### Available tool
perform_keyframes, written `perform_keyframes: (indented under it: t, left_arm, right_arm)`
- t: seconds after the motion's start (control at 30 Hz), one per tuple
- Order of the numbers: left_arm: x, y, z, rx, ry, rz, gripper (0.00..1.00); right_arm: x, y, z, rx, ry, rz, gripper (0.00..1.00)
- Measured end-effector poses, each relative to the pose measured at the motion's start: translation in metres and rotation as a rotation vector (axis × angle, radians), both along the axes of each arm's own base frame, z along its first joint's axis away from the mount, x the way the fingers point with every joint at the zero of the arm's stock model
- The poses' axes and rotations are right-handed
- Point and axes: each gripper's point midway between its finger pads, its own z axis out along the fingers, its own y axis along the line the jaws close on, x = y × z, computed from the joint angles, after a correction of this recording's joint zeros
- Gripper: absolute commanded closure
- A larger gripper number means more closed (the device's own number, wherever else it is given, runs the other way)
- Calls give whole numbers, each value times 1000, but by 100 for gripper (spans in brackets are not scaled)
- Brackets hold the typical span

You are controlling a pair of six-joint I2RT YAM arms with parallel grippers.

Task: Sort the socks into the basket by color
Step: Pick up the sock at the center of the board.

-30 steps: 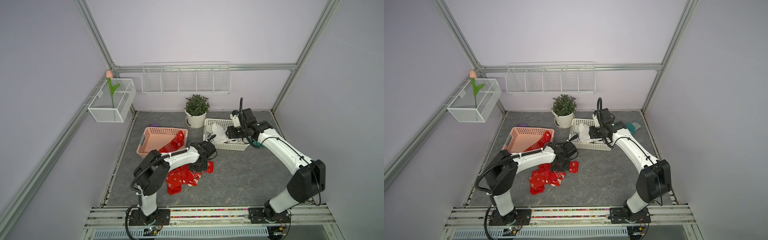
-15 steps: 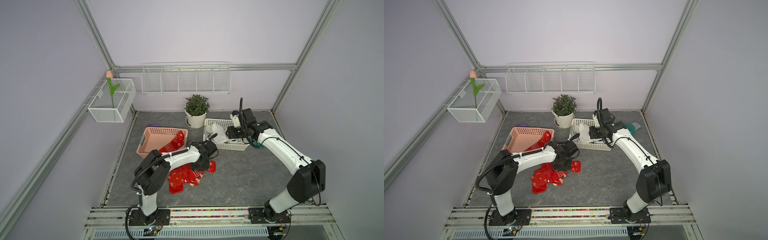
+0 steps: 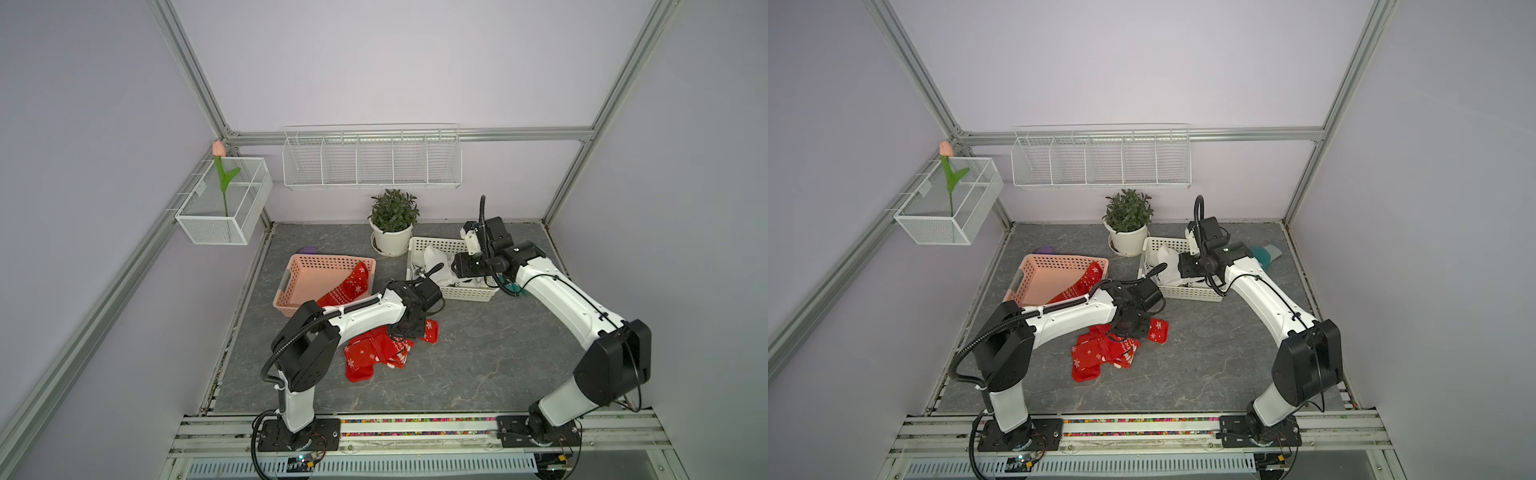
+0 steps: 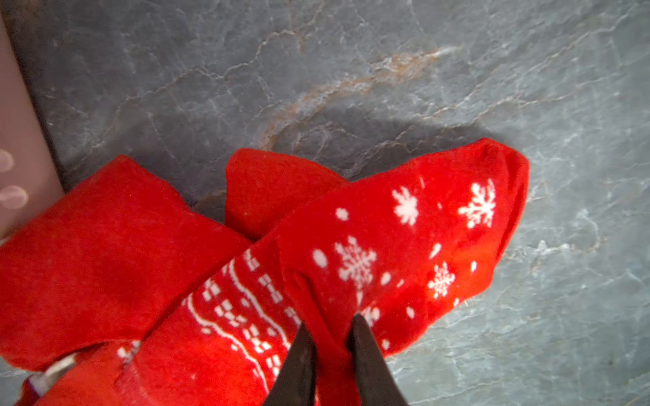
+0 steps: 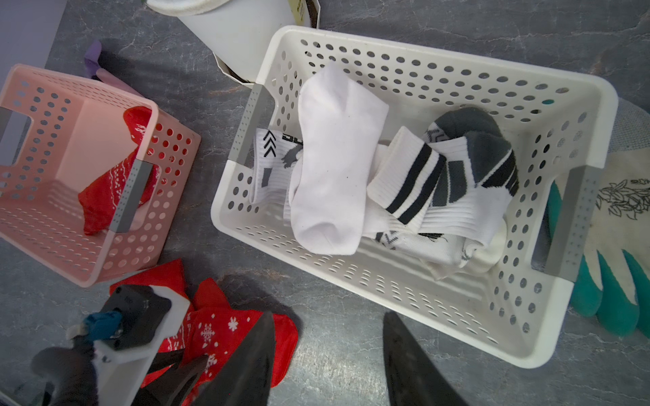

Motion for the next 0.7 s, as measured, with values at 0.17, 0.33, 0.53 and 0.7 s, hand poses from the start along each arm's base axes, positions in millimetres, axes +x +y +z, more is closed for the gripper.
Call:
perform_keyframes:
  t: [0.17, 0.33, 0.53, 0.7]
  left_arm:
    - [0, -13, 12, 4, -23, -30, 51]
    - [-4, -35, 30, -28, -54, -86, 48]
    - [5, -66, 26, -57, -48, -120, 47]
    - [14, -85, -6, -31, -4, -142, 44]
  right_arm:
    - [0, -1, 0, -3, 2, -1, 48]
    - [1, -5, 1, -17, -9, -15, 48]
    - [1, -27, 14, -33, -36, -71, 47]
    - [-3, -43, 35, -27, -81, -108, 46]
